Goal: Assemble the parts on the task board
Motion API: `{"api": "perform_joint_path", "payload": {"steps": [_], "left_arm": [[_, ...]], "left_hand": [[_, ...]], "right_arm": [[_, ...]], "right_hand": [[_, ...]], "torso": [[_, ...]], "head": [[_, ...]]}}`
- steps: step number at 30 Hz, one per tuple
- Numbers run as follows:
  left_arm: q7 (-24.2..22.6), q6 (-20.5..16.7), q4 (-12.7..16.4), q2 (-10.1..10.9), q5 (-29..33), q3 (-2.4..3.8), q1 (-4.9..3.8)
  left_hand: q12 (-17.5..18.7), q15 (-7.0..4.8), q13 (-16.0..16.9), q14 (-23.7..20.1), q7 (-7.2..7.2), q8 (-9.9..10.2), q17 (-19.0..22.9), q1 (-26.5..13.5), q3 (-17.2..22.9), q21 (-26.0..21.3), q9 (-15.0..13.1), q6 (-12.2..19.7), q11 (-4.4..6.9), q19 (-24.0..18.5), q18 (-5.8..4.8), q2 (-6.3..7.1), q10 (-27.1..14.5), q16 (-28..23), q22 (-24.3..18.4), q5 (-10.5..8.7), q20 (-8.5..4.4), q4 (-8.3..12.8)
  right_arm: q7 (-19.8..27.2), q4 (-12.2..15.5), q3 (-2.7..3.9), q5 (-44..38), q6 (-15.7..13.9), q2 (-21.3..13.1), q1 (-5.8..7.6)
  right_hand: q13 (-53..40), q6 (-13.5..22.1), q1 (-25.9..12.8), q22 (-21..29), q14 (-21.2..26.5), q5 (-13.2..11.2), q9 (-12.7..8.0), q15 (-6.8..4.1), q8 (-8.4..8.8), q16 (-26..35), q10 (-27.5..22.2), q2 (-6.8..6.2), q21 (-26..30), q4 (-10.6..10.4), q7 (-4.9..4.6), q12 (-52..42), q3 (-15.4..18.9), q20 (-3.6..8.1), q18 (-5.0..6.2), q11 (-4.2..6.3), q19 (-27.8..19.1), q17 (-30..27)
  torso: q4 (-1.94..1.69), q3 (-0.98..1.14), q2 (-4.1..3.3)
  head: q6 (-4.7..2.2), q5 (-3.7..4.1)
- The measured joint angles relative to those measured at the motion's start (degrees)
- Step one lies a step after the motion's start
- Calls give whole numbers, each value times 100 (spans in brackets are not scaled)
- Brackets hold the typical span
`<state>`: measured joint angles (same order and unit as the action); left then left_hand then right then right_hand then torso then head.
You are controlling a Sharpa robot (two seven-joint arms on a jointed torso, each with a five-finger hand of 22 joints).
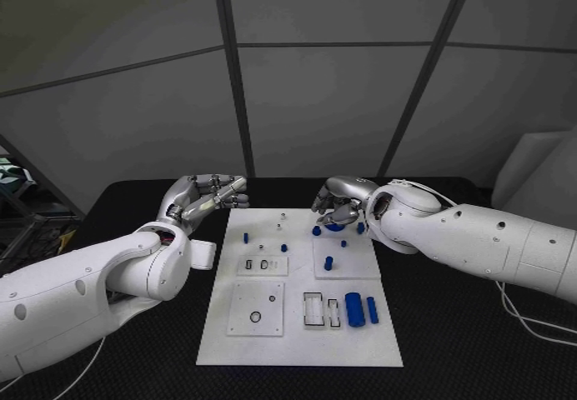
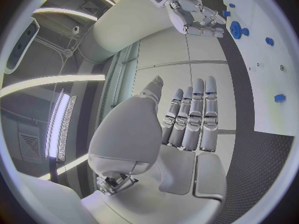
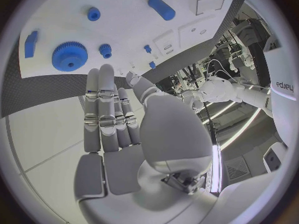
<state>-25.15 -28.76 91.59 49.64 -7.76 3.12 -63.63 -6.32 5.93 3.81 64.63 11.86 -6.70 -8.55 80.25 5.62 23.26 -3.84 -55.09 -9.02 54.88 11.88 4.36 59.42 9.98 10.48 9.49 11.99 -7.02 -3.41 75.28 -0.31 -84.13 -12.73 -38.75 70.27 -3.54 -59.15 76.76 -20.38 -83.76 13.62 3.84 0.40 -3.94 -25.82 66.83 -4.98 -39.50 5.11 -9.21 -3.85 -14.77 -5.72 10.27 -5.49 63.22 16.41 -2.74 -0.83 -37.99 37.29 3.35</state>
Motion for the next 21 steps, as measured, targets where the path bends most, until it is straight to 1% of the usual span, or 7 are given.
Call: {"api": "perform_joint_path", "payload": {"steps": [2,4,7,9,16,17,21], "left_arm": [[3,0,36,5,-4,-2,5],[4,0,59,6,-9,-2,5],[7,-1,75,10,-13,-2,7],[10,-1,81,14,-16,-2,9],[20,-1,87,21,-21,-1,11],[22,-1,87,23,-21,-1,11],[26,0,90,27,-23,-1,11]], "left_hand": [[12,0,0,0,0,1,0,0,-16,0,5,0,0,0,0,0,0,-22,0,0,0,16],[12,0,0,0,0,29,-7,0,-16,0,5,0,0,0,1,0,0,-36,5,0,0,16],[44,0,0,0,0,62,-17,0,-26,0,5,0,0,0,0,0,0,-54,6,0,0,26],[69,0,0,0,0,65,-19,0,-32,0,5,0,0,0,0,0,0,-72,12,0,0,32],[79,0,0,0,0,65,-25,0,-32,27,5,0,-1,-1,0,0,-1,-71,12,0,0,32],[79,0,0,0,0,65,-25,0,-32,27,5,0,-4,-1,-1,0,-4,-71,12,0,0,32],[79,0,0,0,0,65,-24,0,-32,27,5,0,-23,-1,0,0,-23,-71,12,0,0,32]], "right_arm": [[-83,-5,0,-114,92,20,6],[-162,-12,0,-217,189,39,14],[-252,-24,0,-327,301,59,19],[-297,-27,-1,-381,354,66,19],[-423,-43,-1,-529,508,96,26],[-435,-48,-1,-543,524,100,27],[-469,-74,-1,-586,577,116,28]], "right_hand": [[0,21,8,-142,0,-16,0,0,0,-420,-39,-35,-223,-40,21,0,-40,0,0,39,0,242],[0,46,-16,-249,0,-47,0,0,0,-698,-86,-59,-380,-87,38,0,-57,0,0,18,0,410],[0,97,-15,-375,0,-47,0,0,0,-1007,-140,-60,-573,-128,32,0,-65,-2,0,-11,-2,594],[0,97,19,-456,0,-47,0,0,0,-1205,-165,-94,-693,-160,32,-1,-63,-11,0,-3,-42,708],[1,97,22,-778,1,-47,-1,0,0,-1831,-165,-97,-1074,-232,32,-1,-105,0,-1,-3,-108,1181],[1,97,46,-840,0,-47,-1,0,0,-1900,-165,-121,-1130,-237,32,-1,-109,0,-1,-3,-108,1245],[1,96,45,-1110,1,-47,-1,0,0,-2180,-164,-119,-1354,-259,32,-1,-132,-38,0,-3,-58,1522]], "torso": [[-16,-6,-42],[-34,-12,-81],[-53,-14,-127],[-64,-15,-155],[-87,-14,-210],[-89,-14,-217],[-91,-10,-232]], "head": [[0,15],[-13,26],[-25,43],[-34,57],[-42,75],[-43,77],[-59,80]]}}
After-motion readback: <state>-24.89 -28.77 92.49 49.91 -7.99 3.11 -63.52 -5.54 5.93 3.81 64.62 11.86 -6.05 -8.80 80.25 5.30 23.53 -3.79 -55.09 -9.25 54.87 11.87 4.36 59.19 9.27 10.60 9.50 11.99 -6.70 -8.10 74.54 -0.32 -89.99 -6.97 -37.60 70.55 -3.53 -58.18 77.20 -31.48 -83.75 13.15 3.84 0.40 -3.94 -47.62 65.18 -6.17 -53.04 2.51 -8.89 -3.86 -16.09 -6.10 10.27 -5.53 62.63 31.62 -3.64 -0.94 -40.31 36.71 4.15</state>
